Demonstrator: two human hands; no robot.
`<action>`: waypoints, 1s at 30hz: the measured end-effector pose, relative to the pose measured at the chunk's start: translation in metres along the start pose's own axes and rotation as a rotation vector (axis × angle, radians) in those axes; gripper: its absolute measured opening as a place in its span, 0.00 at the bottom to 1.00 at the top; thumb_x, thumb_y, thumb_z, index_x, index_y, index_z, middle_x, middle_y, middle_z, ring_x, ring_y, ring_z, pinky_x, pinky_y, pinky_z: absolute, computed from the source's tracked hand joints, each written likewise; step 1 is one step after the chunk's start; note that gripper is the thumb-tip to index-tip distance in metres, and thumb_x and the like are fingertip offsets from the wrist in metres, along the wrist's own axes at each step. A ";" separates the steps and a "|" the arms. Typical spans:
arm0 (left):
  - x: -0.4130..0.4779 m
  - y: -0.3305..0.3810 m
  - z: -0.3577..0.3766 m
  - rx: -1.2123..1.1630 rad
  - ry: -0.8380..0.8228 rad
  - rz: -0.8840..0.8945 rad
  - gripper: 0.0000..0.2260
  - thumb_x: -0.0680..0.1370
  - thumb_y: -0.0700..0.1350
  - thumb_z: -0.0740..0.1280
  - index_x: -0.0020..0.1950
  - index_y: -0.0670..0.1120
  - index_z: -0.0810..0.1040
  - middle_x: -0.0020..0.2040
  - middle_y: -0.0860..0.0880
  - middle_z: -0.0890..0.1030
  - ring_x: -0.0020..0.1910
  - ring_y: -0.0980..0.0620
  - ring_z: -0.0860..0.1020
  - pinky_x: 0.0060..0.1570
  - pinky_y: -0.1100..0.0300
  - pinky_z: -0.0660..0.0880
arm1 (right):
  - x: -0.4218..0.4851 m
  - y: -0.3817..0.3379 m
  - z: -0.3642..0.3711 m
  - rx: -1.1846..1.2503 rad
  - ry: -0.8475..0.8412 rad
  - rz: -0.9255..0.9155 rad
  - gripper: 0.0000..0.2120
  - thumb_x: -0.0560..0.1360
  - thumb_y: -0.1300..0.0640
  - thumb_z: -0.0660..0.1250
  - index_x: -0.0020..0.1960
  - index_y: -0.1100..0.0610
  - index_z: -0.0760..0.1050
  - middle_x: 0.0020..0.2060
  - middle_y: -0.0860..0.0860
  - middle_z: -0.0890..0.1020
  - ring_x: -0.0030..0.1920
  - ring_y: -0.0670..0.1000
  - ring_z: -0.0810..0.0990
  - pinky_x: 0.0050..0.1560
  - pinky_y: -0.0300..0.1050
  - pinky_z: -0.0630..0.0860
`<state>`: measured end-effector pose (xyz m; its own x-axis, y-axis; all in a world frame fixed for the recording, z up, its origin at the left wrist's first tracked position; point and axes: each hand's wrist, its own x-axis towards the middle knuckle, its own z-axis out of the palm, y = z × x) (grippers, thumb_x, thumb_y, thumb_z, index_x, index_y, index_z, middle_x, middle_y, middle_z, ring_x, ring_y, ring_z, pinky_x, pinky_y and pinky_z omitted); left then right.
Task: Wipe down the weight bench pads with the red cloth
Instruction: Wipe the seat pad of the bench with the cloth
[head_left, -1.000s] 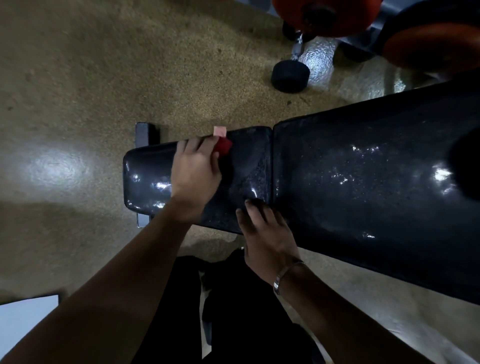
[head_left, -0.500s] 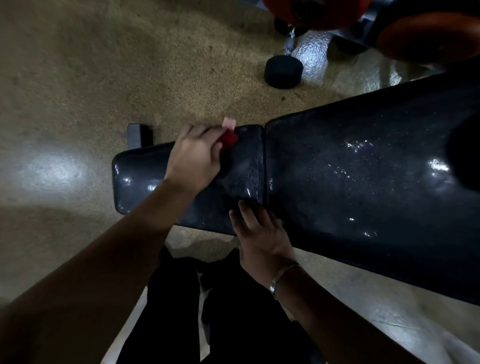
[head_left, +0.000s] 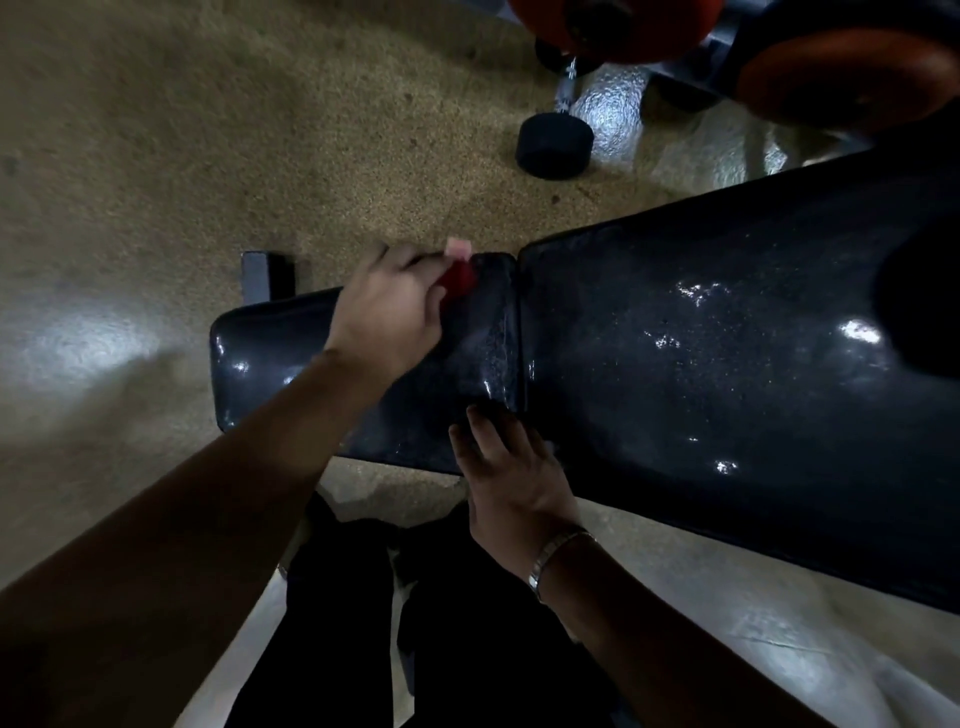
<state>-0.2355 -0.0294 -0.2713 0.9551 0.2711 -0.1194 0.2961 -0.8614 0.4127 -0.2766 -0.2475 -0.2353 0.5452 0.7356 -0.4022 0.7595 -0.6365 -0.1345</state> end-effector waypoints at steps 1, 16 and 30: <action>0.009 0.003 0.002 0.004 0.011 -0.061 0.20 0.79 0.42 0.65 0.72 0.48 0.77 0.57 0.40 0.81 0.56 0.36 0.76 0.61 0.46 0.73 | -0.001 -0.001 0.000 0.011 -0.004 0.005 0.32 0.60 0.52 0.76 0.64 0.56 0.79 0.65 0.54 0.77 0.63 0.58 0.68 0.57 0.53 0.79; -0.010 -0.027 -0.008 -0.102 -0.060 0.236 0.17 0.80 0.40 0.69 0.69 0.45 0.80 0.59 0.43 0.81 0.56 0.40 0.75 0.57 0.47 0.76 | -0.002 -0.007 0.004 0.108 -0.130 0.037 0.32 0.65 0.56 0.74 0.68 0.60 0.75 0.69 0.58 0.75 0.66 0.64 0.76 0.66 0.62 0.75; -0.031 -0.020 -0.005 -0.154 -0.044 0.096 0.19 0.78 0.38 0.70 0.69 0.48 0.81 0.62 0.45 0.81 0.56 0.40 0.74 0.60 0.51 0.72 | -0.015 -0.006 -0.008 0.268 -0.034 0.126 0.26 0.69 0.54 0.60 0.65 0.56 0.77 0.62 0.52 0.80 0.62 0.58 0.78 0.70 0.56 0.72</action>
<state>-0.2707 -0.0185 -0.2713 0.9793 0.1692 -0.1108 0.2022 -0.8055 0.5571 -0.2866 -0.2528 -0.2213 0.6136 0.6417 -0.4602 0.5632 -0.7641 -0.3146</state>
